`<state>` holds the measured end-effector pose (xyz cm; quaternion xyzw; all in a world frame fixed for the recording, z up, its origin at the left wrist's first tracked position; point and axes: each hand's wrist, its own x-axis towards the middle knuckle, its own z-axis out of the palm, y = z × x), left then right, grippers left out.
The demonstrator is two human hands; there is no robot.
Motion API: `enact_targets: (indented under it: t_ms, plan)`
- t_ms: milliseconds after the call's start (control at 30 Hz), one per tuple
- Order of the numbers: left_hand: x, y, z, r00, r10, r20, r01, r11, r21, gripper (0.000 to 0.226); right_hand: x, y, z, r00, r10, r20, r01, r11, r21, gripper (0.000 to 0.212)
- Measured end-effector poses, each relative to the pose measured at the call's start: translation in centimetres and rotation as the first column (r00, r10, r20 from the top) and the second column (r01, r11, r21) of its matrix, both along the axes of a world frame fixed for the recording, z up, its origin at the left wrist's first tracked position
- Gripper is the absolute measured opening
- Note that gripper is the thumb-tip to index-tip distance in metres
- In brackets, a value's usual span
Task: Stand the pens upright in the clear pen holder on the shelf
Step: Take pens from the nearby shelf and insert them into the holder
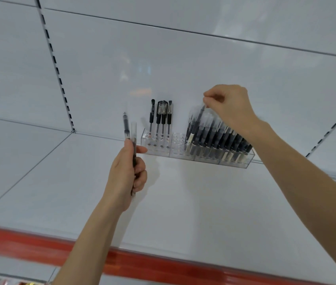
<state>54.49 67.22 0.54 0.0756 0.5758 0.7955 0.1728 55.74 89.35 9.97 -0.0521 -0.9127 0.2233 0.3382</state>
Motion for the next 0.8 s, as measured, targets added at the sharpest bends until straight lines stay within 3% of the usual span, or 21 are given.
enact_targets:
  t_ms: [133, 267, 400, 467, 533, 633, 700, 800]
  plan:
    - [0.0, 0.2, -0.5, 0.998, -0.008, -0.056, 0.005, 0.999, -0.049, 0.024, -0.5, 0.2, -1.7, 0.99, -0.012, 0.138, -0.004, 0.993, 0.115, 0.016]
    - [0.3, 0.3, -0.8, 0.977, -0.046, -0.207, 0.026, 0.995, -0.097, 0.015, -1.1, 0.4, -2.5, 0.982, -0.035, 0.183, -0.025, 0.949, 0.316, 0.017]
    - [0.8, 0.3, -0.7, 0.958, -0.105, -0.267, 0.076, 0.99, -0.12, 0.013, -1.1, 0.2, -2.3, 0.98, -0.017, 0.199, -0.047, 0.949, 0.312, 0.02]
    - [1.0, 0.4, -0.5, 0.958, -0.13, -0.254, 0.109, 0.99, -0.094, 0.013, -0.5, -0.5, -2.0, 0.995, -0.002, 0.102, -0.015, 0.986, 0.165, 0.021]
    - [1.1, 0.5, -0.4, 0.961, -0.159, -0.227, 0.151, 0.987, -0.054, 0.015, 0.3, -1.6, -1.5, 0.999, 0.047, 0.027, -0.044, 0.994, -0.101, 0.019]
    - [1.3, 0.9, -0.2, 0.958, -0.19, -0.217, 0.191, 0.981, -0.016, 0.013, 1.2, -3.5, -0.9, 0.962, 0.238, 0.134, -0.152, 0.875, -0.46, 0.015]
    - [1.3, 1.2, -0.2, 0.956, -0.195, -0.22, 0.199, 0.98, -0.007, 0.012, 1.7, -4.2, -0.9, 0.92, 0.336, 0.2, -0.168, 0.802, -0.573, 0.014]
    - [1.3, 1.4, -0.2, 0.952, -0.195, -0.234, 0.196, 0.98, -0.021, 0.013, 2.0, -4.9, -1.3, 0.886, 0.409, 0.218, -0.197, 0.758, -0.621, 0.005]
